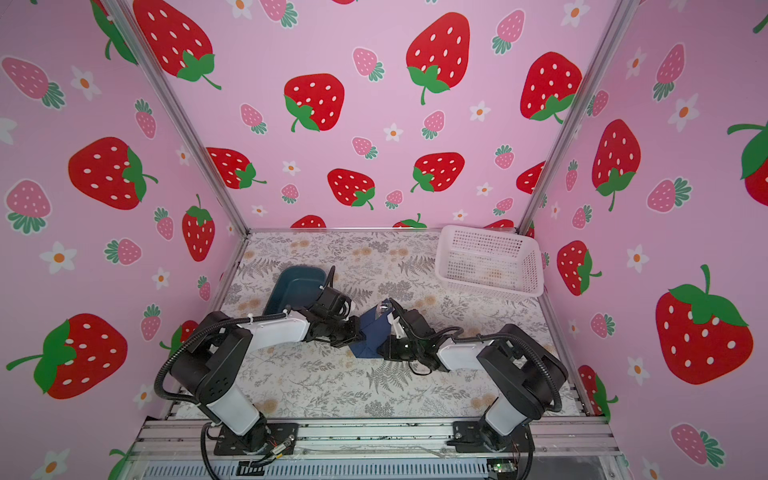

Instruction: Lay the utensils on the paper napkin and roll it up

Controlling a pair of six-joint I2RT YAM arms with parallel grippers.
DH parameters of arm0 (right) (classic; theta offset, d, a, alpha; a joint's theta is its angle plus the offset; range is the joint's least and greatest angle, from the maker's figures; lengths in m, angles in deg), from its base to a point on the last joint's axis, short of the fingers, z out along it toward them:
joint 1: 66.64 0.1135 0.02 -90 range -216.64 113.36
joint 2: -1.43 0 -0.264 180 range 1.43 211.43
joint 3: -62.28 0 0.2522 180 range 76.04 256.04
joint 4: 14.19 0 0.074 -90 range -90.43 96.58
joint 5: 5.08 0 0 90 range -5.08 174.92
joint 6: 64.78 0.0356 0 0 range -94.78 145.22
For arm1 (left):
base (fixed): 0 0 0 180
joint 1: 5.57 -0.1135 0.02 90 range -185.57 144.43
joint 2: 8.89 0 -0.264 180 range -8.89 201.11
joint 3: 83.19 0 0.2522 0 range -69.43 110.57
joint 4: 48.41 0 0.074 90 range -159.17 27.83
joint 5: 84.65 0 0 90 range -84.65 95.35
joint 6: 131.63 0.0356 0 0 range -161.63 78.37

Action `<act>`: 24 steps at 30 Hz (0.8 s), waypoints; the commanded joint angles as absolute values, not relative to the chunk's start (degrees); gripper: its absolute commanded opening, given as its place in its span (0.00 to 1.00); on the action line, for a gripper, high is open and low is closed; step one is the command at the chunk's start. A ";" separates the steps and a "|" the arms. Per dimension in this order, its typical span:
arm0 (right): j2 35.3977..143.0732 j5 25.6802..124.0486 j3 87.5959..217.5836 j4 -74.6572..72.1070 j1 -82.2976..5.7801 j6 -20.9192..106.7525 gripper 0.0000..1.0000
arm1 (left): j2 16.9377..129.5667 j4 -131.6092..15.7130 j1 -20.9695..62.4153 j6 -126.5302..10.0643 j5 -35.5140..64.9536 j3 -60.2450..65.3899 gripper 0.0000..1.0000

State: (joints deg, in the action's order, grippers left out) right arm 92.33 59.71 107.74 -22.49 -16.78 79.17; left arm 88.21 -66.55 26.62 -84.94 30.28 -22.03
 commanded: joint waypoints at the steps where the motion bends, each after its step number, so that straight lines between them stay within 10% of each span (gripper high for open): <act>1: 93.24 59.25 106.79 -22.42 -16.28 78.75 0.06 | 88.68 -67.27 26.60 -83.78 29.16 -22.58 0.00; 24: 93.00 60.25 111.45 -25.64 -28.29 82.49 0.04 | 89.61 -67.27 27.15 -83.37 29.27 -22.62 0.00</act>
